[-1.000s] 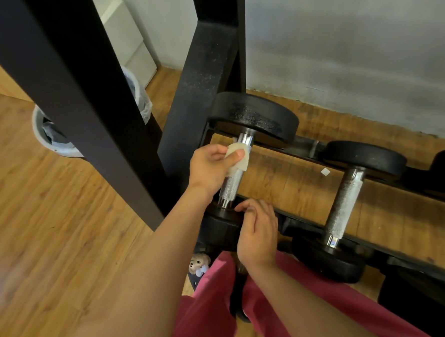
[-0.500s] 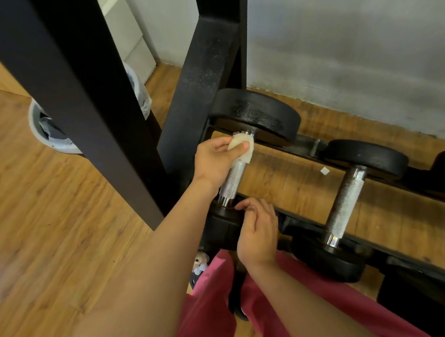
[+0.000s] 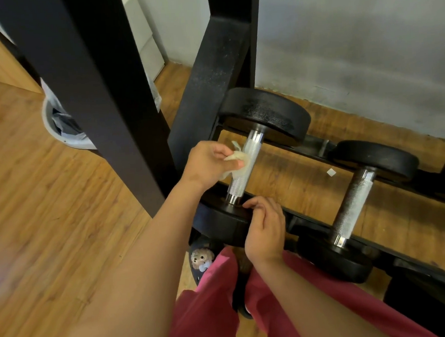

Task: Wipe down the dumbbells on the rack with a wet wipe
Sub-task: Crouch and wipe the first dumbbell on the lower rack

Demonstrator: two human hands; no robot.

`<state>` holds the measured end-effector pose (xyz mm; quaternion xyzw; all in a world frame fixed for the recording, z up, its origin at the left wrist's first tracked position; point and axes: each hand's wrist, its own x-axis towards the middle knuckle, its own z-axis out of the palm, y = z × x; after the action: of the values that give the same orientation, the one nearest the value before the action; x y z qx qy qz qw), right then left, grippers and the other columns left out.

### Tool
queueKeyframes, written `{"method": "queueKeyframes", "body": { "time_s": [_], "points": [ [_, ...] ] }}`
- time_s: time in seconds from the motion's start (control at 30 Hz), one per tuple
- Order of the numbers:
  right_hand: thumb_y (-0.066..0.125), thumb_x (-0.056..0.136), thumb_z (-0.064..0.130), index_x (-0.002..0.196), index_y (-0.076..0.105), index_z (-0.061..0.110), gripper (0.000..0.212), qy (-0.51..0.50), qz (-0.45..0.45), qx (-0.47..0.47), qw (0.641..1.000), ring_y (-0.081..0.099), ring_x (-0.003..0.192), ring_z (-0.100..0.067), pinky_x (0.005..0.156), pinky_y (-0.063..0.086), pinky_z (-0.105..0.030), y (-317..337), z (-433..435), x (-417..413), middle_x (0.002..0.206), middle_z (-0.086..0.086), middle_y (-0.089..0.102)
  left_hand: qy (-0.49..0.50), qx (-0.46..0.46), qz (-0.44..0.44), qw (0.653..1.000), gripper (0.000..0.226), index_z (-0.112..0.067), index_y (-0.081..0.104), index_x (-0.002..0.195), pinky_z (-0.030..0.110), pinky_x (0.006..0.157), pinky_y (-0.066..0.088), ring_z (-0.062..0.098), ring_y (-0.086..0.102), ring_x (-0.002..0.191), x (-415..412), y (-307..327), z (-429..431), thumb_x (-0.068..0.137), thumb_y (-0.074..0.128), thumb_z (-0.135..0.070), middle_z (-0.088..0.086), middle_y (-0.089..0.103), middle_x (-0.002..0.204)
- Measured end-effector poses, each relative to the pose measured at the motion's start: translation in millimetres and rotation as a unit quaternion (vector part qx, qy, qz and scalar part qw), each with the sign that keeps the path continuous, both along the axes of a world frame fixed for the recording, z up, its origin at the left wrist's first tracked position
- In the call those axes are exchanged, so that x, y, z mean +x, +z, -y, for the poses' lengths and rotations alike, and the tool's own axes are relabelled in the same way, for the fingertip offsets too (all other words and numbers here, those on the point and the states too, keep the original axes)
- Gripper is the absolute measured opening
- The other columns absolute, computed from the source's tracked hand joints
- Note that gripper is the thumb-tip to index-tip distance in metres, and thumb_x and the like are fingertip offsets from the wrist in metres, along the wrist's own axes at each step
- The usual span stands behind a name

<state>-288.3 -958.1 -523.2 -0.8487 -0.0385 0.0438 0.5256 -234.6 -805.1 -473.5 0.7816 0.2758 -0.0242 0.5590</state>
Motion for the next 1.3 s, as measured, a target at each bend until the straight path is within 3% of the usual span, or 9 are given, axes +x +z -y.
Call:
{"method": "queueKeyframes", "body": {
  "time_s": [0.1, 0.2, 0.4, 0.53, 0.63, 0.8, 0.93, 1.13, 1.3],
  "points": [
    [0.024, 0.084, 0.032, 0.077, 0.057, 0.025, 0.035, 0.002, -0.006, 0.001, 1.000, 0.052, 0.086, -0.014, 0.083, 0.043, -0.041, 1.5, -0.8, -0.6, 0.080, 0.023, 0.048, -0.033, -0.015, -0.015, 0.999, 0.028, -0.012, 0.071, 0.094, 0.016, 0.073, 0.053, 0.008, 0.069, 0.082, -3.5, -2.1, 4.6, 0.071, 0.086, -0.014, 0.000, 0.073, 0.088],
    [0.023, 0.084, 0.032, 0.077, 0.057, 0.025, 0.036, 0.001, -0.007, -0.003, 1.000, 0.052, 0.086, -0.014, 0.084, 0.042, -0.041, 1.8, -0.6, -1.0, 0.080, 0.020, 0.049, -0.036, -0.010, -0.027, 0.999, 0.039, -0.007, 0.071, 0.103, 0.012, 0.067, 0.049, 0.007, 0.069, 0.084, -1.2, -7.5, 5.2, 0.070, 0.087, -0.021, 0.002, 0.073, 0.093],
    [0.025, 0.084, 0.032, 0.076, 0.057, 0.026, 0.033, -0.001, -0.003, 0.001, 1.000, 0.053, 0.085, -0.015, 0.082, 0.043, -0.044, 0.9, 0.0, -1.0, 0.080, 0.021, 0.049, -0.044, -0.004, -0.020, 0.999, 0.016, -0.008, 0.073, 0.080, 0.023, 0.064, 0.049, 0.012, 0.067, 0.067, -1.3, -7.4, -3.3, 0.076, 0.082, -0.021, 0.004, 0.072, 0.072],
    [0.025, 0.084, 0.032, 0.076, 0.057, 0.027, 0.033, -0.002, -0.007, 0.004, 1.000, 0.052, 0.086, -0.013, 0.084, 0.043, -0.044, 1.0, -0.8, -1.5, 0.081, 0.019, 0.050, -0.019, 0.013, -0.012, 1.000, 0.014, -0.005, 0.072, 0.079, 0.026, 0.064, 0.053, 0.018, 0.068, 0.071, -2.9, -6.0, -7.2, 0.080, 0.079, -0.017, 0.013, 0.073, 0.077],
    [0.024, 0.084, 0.032, 0.076, 0.057, 0.026, 0.035, 0.000, -0.010, 0.005, 1.000, 0.051, 0.086, -0.011, 0.085, 0.043, -0.043, 0.9, -0.8, -1.3, 0.081, 0.023, 0.049, -0.072, -0.009, -0.034, 0.997, 0.010, -0.015, 0.073, 0.078, 0.018, 0.063, 0.049, 0.007, 0.067, 0.068, -5.7, -3.9, -6.2, 0.075, 0.082, -0.017, 0.002, 0.073, 0.075],
    [0.024, 0.084, 0.032, 0.076, 0.058, 0.026, 0.035, 0.000, -0.012, 0.008, 1.000, 0.052, 0.086, -0.012, 0.084, 0.044, -0.044, 1.7, -1.0, -0.6, 0.079, 0.024, 0.048, -0.101, 0.039, -0.047, 0.993, 0.019, -0.020, 0.068, 0.063, 0.012, 0.062, 0.043, -0.005, 0.058, 0.055, -2.8, -0.8, -14.6, 0.071, 0.085, -0.019, -0.006, 0.067, 0.064],
    [0.024, 0.084, 0.032, 0.076, 0.057, 0.026, 0.034, 0.002, -0.011, 0.007, 1.000, 0.051, 0.085, -0.012, 0.084, 0.043, -0.044, 1.4, -0.1, -0.7, 0.079, 0.023, 0.048, -0.145, 0.036, -0.079, 0.986, 0.017, -0.016, 0.071, 0.073, 0.018, 0.070, 0.046, 0.001, 0.064, 0.066, -6.0, 1.5, -14.0, 0.069, 0.087, -0.020, 0.000, 0.071, 0.073],
    [0.024, 0.083, 0.033, 0.076, 0.058, 0.026, 0.036, 0.001, -0.016, 0.005, 1.000, 0.051, 0.085, -0.012, 0.086, 0.043, -0.043, 1.5, -1.0, -0.8, 0.079, 0.022, 0.048, -0.143, 0.040, -0.073, 0.986, 0.017, -0.016, 0.068, 0.067, 0.010, 0.064, 0.045, -0.006, 0.062, 0.060, -11.6, 1.4, -19.0, 0.071, 0.085, -0.013, -0.008, 0.068, 0.066],
    [0.023, 0.083, 0.033, 0.076, 0.060, 0.022, 0.039, -0.001, -0.015, 0.005, 1.000, 0.051, 0.086, -0.013, 0.086, 0.041, -0.041, 0.6, -0.7, -0.8, 0.080, 0.021, 0.049, -0.173, 0.053, -0.094, 0.979, 0.019, -0.013, 0.071, 0.074, 0.015, 0.072, 0.051, 0.005, 0.067, 0.069, -13.8, 2.3, -13.0, 0.066, 0.088, -0.015, -0.003, 0.072, 0.071]
  ]
}}
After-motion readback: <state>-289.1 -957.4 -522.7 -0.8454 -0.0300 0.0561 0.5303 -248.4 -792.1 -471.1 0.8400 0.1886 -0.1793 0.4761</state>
